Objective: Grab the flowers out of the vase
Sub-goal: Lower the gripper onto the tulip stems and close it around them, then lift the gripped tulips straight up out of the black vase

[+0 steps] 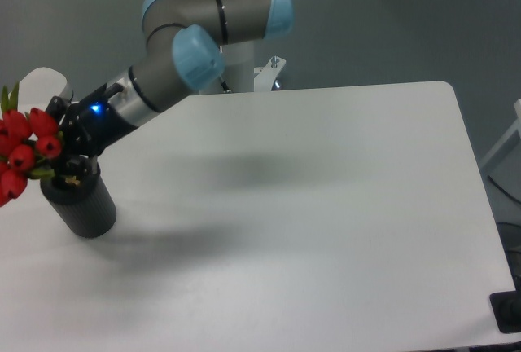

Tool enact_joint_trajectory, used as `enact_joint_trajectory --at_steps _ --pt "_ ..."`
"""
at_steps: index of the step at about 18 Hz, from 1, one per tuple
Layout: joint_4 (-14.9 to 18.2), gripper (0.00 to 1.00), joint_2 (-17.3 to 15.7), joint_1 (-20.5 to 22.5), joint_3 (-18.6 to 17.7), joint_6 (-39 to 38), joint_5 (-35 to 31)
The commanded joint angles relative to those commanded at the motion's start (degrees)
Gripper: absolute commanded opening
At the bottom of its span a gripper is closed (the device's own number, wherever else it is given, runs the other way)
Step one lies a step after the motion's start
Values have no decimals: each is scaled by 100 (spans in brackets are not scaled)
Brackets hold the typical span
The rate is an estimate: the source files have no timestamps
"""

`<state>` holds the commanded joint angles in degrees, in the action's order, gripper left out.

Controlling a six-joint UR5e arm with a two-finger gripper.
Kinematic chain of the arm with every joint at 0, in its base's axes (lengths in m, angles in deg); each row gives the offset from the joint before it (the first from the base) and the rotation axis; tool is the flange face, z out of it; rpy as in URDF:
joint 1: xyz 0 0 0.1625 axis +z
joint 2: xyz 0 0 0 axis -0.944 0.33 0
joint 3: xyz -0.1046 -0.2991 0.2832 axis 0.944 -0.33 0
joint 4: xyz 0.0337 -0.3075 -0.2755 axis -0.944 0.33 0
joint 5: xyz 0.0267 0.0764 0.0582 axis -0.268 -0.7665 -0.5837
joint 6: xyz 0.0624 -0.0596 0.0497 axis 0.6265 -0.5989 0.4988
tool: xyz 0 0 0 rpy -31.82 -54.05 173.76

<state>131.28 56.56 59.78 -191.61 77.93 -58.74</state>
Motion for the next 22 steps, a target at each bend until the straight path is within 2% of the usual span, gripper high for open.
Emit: enact_joint_trajectory --at_steps 6,11,19,22 --pt "0 0 -44 264 44 -518 545" --pt "9 2 -44 492 281 -1028 932" --pt "9 2 61 870 1089 -1600 1047" --pt "-35 2 289 994 1423 -1495 933"
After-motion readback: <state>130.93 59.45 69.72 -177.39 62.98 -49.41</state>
